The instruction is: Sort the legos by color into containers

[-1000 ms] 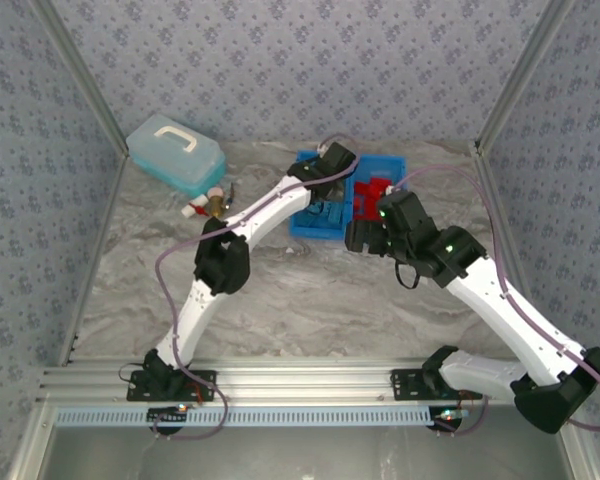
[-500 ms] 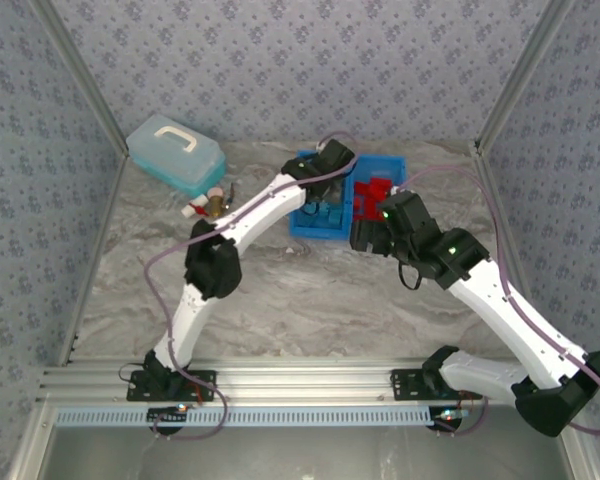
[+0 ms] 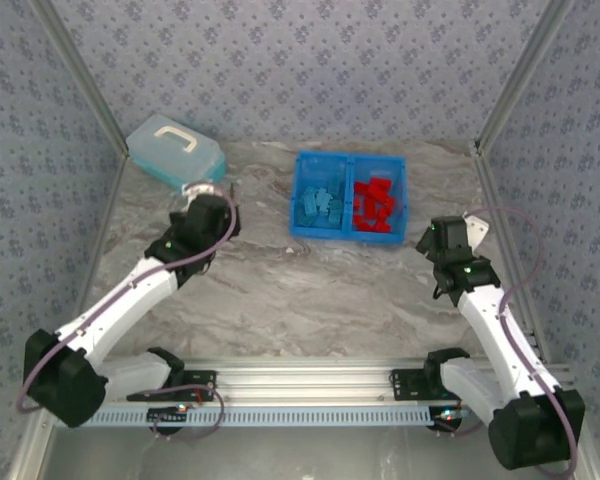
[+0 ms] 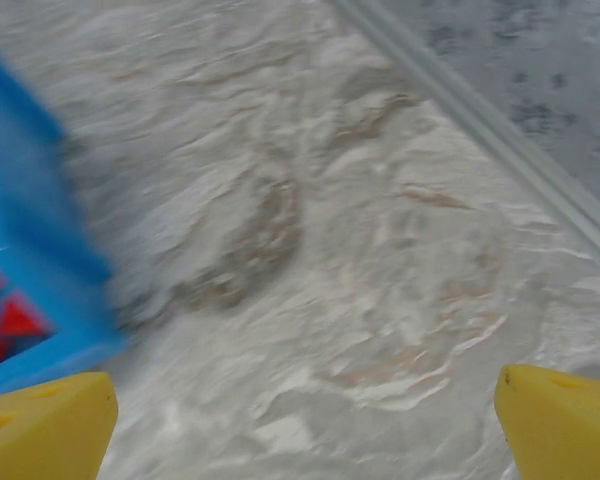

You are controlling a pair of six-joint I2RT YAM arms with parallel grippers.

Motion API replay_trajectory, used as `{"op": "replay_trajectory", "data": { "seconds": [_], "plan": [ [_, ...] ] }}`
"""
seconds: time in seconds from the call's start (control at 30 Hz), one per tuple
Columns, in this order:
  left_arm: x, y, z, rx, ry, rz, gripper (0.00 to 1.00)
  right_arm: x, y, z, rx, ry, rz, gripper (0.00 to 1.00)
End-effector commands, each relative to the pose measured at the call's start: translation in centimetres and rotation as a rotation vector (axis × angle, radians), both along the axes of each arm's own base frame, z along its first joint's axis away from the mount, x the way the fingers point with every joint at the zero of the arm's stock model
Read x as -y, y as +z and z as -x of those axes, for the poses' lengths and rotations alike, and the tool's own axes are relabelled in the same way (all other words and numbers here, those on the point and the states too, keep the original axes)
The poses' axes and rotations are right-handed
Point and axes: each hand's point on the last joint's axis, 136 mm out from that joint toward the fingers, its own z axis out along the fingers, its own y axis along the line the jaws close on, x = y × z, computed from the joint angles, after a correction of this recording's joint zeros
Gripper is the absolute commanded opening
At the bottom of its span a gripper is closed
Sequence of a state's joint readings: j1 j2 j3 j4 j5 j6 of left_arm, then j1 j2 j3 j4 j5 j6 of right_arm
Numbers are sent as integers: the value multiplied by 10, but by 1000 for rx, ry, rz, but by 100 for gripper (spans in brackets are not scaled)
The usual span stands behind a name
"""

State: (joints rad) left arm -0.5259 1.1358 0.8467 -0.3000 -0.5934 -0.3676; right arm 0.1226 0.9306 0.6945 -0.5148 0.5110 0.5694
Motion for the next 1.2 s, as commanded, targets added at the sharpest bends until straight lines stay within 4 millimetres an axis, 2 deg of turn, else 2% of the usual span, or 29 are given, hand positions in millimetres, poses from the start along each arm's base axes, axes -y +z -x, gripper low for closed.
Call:
{"op": "replay_trajectory", "data": {
  "seconds": [0.0,0.07,0.13,0.17,0.27,0.33,0.4,0.5,0.53,0.57,0.63,0.67,0.7,0.73,0.93,1.0,1.03,1.07,1.1,1.17],
  "plan": [
    [-37,-15,6,98,92,-14,99,30,-14,-11,86,-103,95,100],
    [-53,-30,14,142,112,-42,99,28,-28,-26,110,-30,131,100],
    [-75,-40,23,178,185,-71,99,30,-30,-39,104,8,133,100],
    [-84,-40,26,164,220,-51,99,30,-28,-49,126,26,165,100],
    [-96,-37,23,197,228,-77,99,33,-39,-67,123,68,216,100],
    [-104,-39,19,196,215,-111,99,27,-44,-80,157,127,232,100],
    [-120,-53,17,175,237,-112,99,23,-50,-92,182,160,246,100],
    [-131,-81,13,152,202,-49,99,13,-50,-106,223,226,261,100],
    [-132,-85,9,177,180,-29,99,8,-61,-107,209,249,248,100],
    [-131,-85,7,172,157,-7,99,-1,-60,-112,235,315,289,100],
    [-126,-83,1,213,103,31,99,-22,-68,-117,231,446,250,100],
    [-123,-82,-2,226,72,33,99,-18,-75,-114,247,444,229,100],
    [-121,-83,-6,219,60,28,99,-13,-73,-112,294,423,230,100],
    [-121,-85,-10,202,56,27,99,-13,-76,-110,258,422,218,100],
    [-103,-88,-46,187,-65,36,99,-21,-75,-114,251,462,230,100],
    [-96,-100,-58,157,-107,48,99,-32,-77,-118,247,549,189,100],
    [-95,-116,-63,148,-114,51,99,-34,-77,-118,247,569,175,100],
    [-96,-114,-68,206,-110,44,99,-35,-77,-118,248,571,175,100],
    [-100,-117,-64,152,-81,51,99,-35,-77,-118,248,570,177,100],
    [-99,-116,-65,172,-88,39,99,-34,-78,-118,246,571,175,100]
  ]
}}
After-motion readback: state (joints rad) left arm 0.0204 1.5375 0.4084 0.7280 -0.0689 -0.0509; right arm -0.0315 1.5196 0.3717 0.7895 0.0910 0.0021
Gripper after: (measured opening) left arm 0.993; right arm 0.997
